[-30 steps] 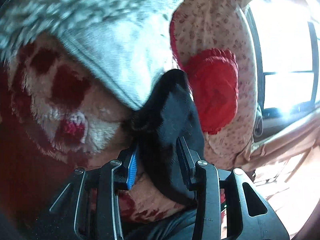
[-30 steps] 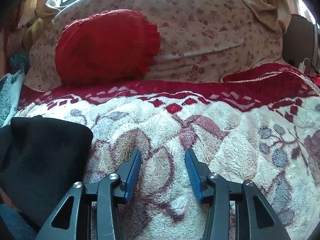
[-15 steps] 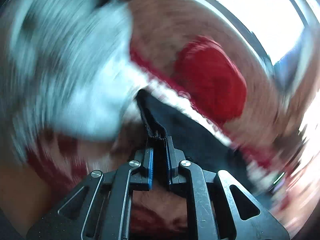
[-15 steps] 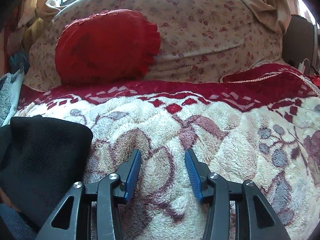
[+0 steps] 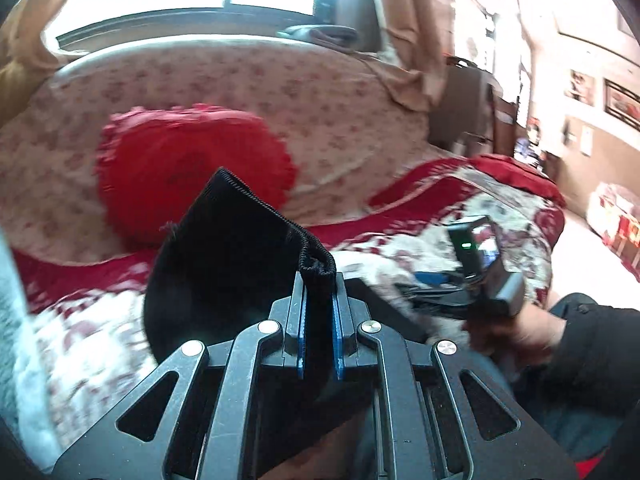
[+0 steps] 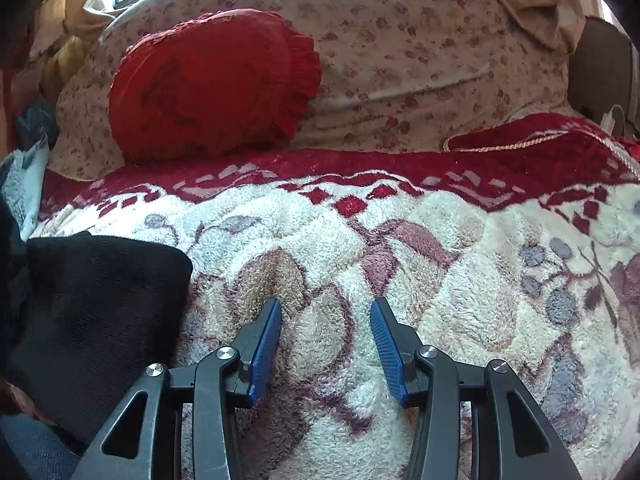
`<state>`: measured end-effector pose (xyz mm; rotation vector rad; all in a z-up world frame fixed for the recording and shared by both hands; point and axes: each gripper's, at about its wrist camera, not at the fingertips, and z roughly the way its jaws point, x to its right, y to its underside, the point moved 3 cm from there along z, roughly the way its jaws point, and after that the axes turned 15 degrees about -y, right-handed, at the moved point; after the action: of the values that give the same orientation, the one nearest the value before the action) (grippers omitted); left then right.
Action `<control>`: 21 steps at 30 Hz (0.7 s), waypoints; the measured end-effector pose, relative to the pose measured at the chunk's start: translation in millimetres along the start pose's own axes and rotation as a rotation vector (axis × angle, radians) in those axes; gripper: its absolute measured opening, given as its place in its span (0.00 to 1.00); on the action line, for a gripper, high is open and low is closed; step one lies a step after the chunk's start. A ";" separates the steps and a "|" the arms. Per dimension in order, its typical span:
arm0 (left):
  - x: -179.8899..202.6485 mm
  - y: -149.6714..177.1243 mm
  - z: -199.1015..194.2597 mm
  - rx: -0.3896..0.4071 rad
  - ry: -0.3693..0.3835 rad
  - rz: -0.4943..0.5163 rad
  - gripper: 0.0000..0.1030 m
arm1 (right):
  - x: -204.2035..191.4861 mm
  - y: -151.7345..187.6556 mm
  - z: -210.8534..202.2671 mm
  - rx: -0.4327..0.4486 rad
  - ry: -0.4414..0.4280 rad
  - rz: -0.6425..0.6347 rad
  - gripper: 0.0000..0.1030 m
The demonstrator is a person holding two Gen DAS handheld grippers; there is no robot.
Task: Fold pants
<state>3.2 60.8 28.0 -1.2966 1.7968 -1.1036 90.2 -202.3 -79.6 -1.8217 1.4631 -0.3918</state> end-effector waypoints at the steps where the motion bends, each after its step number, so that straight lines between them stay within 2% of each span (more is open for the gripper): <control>1: 11.6 -5.1 3.0 -0.003 0.017 0.015 0.09 | 1.4 -0.4 -0.4 0.000 -0.008 0.008 0.44; 4: 48.9 -8.0 19.8 -0.049 0.070 0.092 0.09 | 8.1 -1.1 -2.6 0.010 -0.047 0.058 0.44; 8: 86.0 3.6 52.5 -0.164 0.117 0.215 0.09 | 12.3 -2.3 -4.0 0.017 -0.077 0.094 0.44; 10: 92.8 5.2 67.0 -0.215 0.140 0.227 0.09 | 12.7 -2.1 -4.6 0.018 -0.088 0.101 0.44; 15: 103.5 5.4 89.6 -0.283 0.181 0.256 0.09 | 12.7 -1.8 -4.9 0.018 -0.087 0.107 0.44; 21: 114.5 25.7 116.2 -0.429 0.272 0.298 0.11 | 12.6 -3.5 -5.3 0.010 -0.087 0.119 0.43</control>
<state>59.5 -74.1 -48.8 -1.0901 2.4387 -0.7821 93.0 -215.7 -76.3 -1.7127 1.4978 -0.2574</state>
